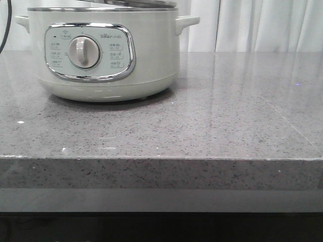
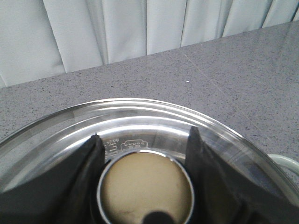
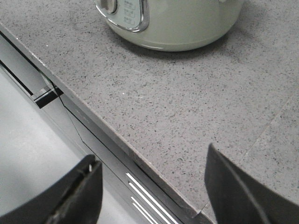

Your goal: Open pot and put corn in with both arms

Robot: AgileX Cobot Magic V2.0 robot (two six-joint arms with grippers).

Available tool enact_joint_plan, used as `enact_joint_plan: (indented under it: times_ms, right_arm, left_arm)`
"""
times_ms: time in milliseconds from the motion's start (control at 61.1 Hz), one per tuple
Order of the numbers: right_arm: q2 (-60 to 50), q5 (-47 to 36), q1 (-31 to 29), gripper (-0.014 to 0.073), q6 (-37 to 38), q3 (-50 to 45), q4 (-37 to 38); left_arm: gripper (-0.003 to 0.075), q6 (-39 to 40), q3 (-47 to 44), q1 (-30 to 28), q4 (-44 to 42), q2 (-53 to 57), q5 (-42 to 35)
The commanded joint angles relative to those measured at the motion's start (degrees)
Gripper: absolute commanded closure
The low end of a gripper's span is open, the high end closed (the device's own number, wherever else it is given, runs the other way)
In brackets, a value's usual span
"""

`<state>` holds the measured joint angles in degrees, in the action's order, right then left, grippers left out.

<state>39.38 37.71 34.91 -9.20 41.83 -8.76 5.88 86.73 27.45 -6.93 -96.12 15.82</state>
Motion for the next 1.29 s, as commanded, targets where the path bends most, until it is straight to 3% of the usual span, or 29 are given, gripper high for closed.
enact_joint_plan:
  times_ms: [0, 606, 900, 1097, 1277]
  right_arm:
    - [-0.12, -4.1, -0.31, 0.0106, -0.12, 1.53, -0.58]
    - [-0.12, -4.1, -0.31, 0.0106, -0.12, 1.53, -0.58]
    - [-0.12, -4.1, -0.31, 0.0106, -0.12, 1.53, -0.58]
    - [-0.12, -4.1, -0.31, 0.0106, -0.12, 1.53, -0.58]
    - [-0.12, -4.1, -0.31, 0.0106, -0.12, 1.53, -0.58]
  left_arm:
    - [0.0459, 0.02, 2.73, 0.21, -0.51, 2.84, -6.75]
    - [0.0449, 0.16, 2.5, 0.32, 3.95, 2.05, -4.23]
    - [0.0356, 0.16, 2.5, 0.32, 5.5, 1.83, -4.09]
    - [0.0227, 0.16, 2.5, 0.32, 5.5, 1.83, -4.09]
    - [0.0217, 0.16, 2.5, 0.32, 5.38, 3.31, -4.09]
